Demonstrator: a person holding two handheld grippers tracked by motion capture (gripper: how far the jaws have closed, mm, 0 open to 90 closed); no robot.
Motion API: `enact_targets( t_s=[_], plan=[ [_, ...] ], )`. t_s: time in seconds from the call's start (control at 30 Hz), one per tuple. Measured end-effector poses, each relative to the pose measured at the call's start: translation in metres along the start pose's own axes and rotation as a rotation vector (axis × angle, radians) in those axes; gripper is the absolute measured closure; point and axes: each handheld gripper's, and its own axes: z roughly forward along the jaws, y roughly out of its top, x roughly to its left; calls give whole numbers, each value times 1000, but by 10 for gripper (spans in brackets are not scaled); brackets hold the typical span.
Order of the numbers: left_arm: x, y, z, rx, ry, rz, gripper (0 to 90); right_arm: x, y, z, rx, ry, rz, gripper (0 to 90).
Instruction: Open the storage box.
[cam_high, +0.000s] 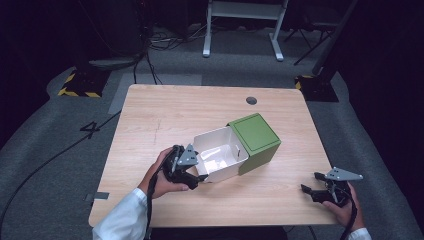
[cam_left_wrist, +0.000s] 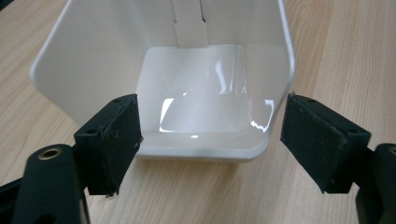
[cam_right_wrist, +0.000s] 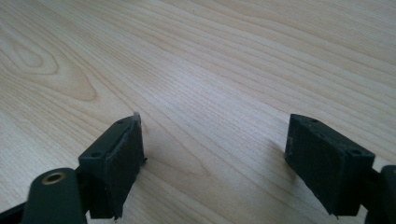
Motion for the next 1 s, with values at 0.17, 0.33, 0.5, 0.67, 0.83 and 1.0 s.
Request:
enact_targets(
  t_s=[0.17, 0.33, 0.5, 0.67, 0.83, 1.0],
  plan=[
    [0, -5, -15, -9, 21, 2, 180, 0, 0, 0, 0, -1, -1, 195],
    [2, -12, -28, 0, 52, -9, 180, 0, 0, 0, 0, -1, -1, 195],
    [5, -20, -36, 11, 87, -22, 180, 0, 0, 0, 0, 0, -2, 195],
    [10, -35, -43, 43, 138, -38, 180, 0, 0, 0, 0, 1, 1, 195],
    [15, -54, -46, 78, 178, -72, 179, 0, 0, 0, 0, -1, 1, 195],
    [23, -77, -52, 107, 215, -119, 181, 0, 0, 0, 0, 0, 2, 195]
  ],
)
